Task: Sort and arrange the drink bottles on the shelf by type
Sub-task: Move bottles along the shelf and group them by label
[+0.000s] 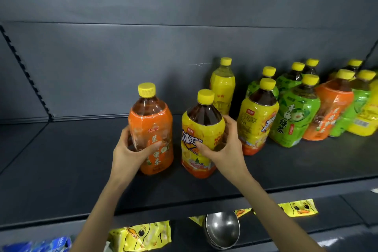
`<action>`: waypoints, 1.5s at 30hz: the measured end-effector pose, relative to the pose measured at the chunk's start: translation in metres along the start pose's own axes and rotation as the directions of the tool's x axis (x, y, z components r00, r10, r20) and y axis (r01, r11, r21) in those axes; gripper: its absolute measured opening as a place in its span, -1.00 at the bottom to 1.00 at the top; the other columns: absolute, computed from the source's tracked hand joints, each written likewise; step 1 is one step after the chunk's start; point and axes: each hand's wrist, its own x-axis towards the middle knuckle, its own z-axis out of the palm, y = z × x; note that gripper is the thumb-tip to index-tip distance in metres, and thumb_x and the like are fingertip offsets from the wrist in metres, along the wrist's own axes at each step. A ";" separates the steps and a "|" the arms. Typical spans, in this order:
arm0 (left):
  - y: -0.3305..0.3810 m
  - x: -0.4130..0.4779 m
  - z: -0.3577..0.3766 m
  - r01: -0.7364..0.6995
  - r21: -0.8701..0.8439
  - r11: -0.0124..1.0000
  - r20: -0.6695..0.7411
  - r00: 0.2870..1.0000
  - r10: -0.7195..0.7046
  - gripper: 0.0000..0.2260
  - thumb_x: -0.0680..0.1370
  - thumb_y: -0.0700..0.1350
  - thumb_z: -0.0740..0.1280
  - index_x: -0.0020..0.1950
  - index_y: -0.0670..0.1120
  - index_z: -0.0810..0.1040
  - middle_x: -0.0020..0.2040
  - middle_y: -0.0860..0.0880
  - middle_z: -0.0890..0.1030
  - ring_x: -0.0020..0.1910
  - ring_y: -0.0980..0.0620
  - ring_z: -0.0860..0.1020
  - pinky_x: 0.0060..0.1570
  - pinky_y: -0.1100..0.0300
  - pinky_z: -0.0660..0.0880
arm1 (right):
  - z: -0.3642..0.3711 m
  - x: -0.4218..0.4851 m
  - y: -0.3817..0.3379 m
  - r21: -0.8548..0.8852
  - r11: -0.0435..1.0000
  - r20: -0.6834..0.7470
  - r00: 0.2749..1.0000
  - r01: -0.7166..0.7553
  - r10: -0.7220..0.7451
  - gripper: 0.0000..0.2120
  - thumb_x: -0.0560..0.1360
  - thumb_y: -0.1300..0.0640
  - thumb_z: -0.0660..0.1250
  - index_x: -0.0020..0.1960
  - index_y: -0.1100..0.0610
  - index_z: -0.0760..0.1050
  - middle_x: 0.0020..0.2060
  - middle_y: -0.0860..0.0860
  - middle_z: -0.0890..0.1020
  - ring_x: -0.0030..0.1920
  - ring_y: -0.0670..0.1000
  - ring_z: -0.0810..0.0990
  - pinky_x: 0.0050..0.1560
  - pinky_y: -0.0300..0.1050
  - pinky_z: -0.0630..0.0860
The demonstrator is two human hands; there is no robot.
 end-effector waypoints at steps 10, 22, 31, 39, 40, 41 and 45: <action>0.016 -0.059 0.044 -0.051 -0.078 0.996 0.038 0.998 0.054 -0.14 0.01 0.22 0.51 0.27 0.01 0.44 0.08 0.06 0.60 0.05 0.07 0.59 -0.11 0.17 0.53 | -0.077 -0.043 -0.008 0.139 0.987 -0.105 0.990 -0.084 0.099 -0.21 0.18 -0.04 0.59 0.30 -0.01 0.30 0.13 -0.07 0.56 0.10 -0.11 0.59 0.02 -0.14 0.59; 0.071 -0.145 0.203 -0.130 -0.193 0.973 0.116 0.981 0.154 -0.26 0.02 0.18 0.52 0.16 0.03 0.48 0.00 0.04 0.64 -0.06 0.13 0.63 -0.19 0.22 0.54 | -0.288 -0.113 -0.005 0.083 0.996 -0.281 0.959 -0.022 0.045 -0.38 0.18 0.10 0.52 0.17 -0.05 0.35 0.03 -0.09 0.58 -0.02 -0.20 0.61 -0.15 -0.30 0.55; 0.085 -0.203 0.336 -0.062 -0.246 0.967 0.231 0.966 0.120 -0.30 -0.01 0.18 0.52 0.10 0.14 0.46 0.00 0.03 0.63 -0.05 0.04 0.63 -0.16 0.15 0.54 | -0.431 -0.169 0.011 0.017 0.997 -0.379 0.922 -0.078 0.078 -0.36 0.21 -0.02 0.61 0.17 -0.08 0.37 0.00 -0.12 0.60 0.01 -0.12 0.60 -0.14 -0.17 0.60; 0.117 -0.194 0.438 -0.066 -0.294 0.953 0.333 0.928 0.167 -0.33 0.02 0.19 0.51 0.10 0.20 0.47 0.03 0.06 0.63 -0.03 0.06 0.63 -0.11 0.10 0.55 | -0.532 -0.169 0.024 0.019 0.995 -0.514 0.853 -0.096 0.092 -0.35 0.08 -0.10 0.58 0.09 -0.15 0.39 -0.04 -0.12 0.63 -0.03 -0.09 0.64 -0.20 -0.19 0.60; 0.120 -0.191 0.452 -0.062 -0.304 0.951 0.348 0.922 0.171 -0.32 0.02 0.19 0.52 0.13 0.21 0.46 0.04 0.07 0.63 -0.01 0.06 0.63 -0.07 0.07 0.55 | -0.543 -0.167 0.027 0.020 0.995 -0.522 0.847 -0.099 0.095 -0.35 0.08 -0.12 0.59 0.09 -0.14 0.39 -0.04 -0.12 0.63 -0.03 -0.08 0.65 -0.21 -0.19 0.60; 0.121 -0.187 0.468 -0.059 -0.312 0.948 0.364 0.915 0.176 -0.30 0.03 0.20 0.52 0.15 0.23 0.45 0.07 0.07 0.62 0.02 0.05 0.62 -0.04 0.03 0.55 | -0.556 -0.164 0.031 0.015 0.994 -0.531 0.842 -0.105 0.097 -0.33 0.06 -0.15 0.60 0.09 -0.12 0.39 -0.03 -0.10 0.64 -0.03 -0.07 0.65 -0.20 -0.18 0.60; 0.124 -0.175 0.537 -0.056 -0.329 0.943 0.408 0.892 0.195 -0.30 0.02 0.21 0.52 0.14 0.28 0.44 0.10 0.06 0.60 0.07 0.04 0.59 0.03 -0.02 0.53 | -0.605 -0.145 0.052 -0.014 0.993 -0.554 0.827 -0.120 0.092 -0.34 0.08 -0.11 0.59 0.10 -0.11 0.40 0.01 -0.04 0.62 -0.01 -0.06 0.64 -0.20 -0.20 0.60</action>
